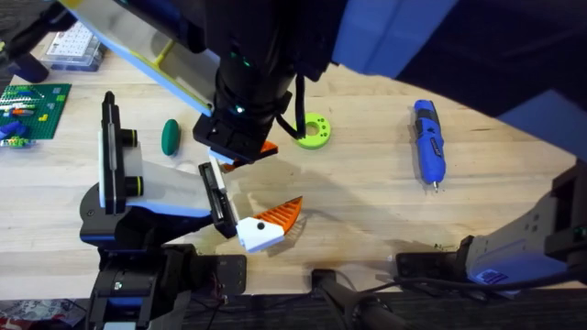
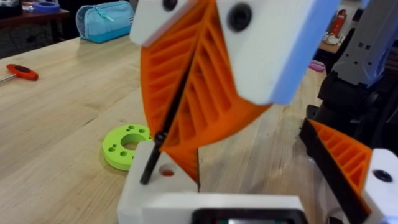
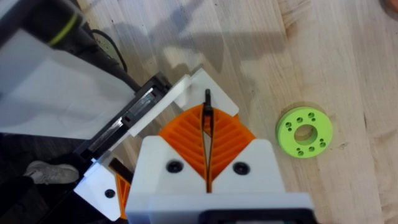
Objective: Pick up the gripper from the table and insert it into the empty holder that is missing its gripper. Then pick up a screw, insert it into the mounting hole, and use the screwdriver to tighten it. Finally, clean up the table by picking up the vegetable and placing it into the bucket.
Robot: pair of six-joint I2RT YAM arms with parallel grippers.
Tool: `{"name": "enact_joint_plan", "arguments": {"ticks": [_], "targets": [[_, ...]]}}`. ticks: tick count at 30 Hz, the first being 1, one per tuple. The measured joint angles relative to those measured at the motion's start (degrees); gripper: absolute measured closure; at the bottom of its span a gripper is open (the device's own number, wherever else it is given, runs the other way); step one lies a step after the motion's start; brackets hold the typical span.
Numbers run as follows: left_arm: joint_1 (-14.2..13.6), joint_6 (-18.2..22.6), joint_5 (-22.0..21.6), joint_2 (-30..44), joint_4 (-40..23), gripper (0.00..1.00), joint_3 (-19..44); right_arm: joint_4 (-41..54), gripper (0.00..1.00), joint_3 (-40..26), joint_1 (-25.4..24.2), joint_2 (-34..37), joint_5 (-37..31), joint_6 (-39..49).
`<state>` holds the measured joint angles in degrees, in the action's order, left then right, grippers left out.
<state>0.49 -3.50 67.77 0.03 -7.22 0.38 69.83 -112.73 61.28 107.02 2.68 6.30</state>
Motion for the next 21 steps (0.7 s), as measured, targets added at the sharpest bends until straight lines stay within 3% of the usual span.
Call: {"name": "enact_joint_plan", "arguments": {"ticks": [21], "targets": [[0.0,0.0,0.0,0.0,0.2,0.011,0.0,2.1,0.989,0.0,0.0,-2.6,0.0,0.0]]}}
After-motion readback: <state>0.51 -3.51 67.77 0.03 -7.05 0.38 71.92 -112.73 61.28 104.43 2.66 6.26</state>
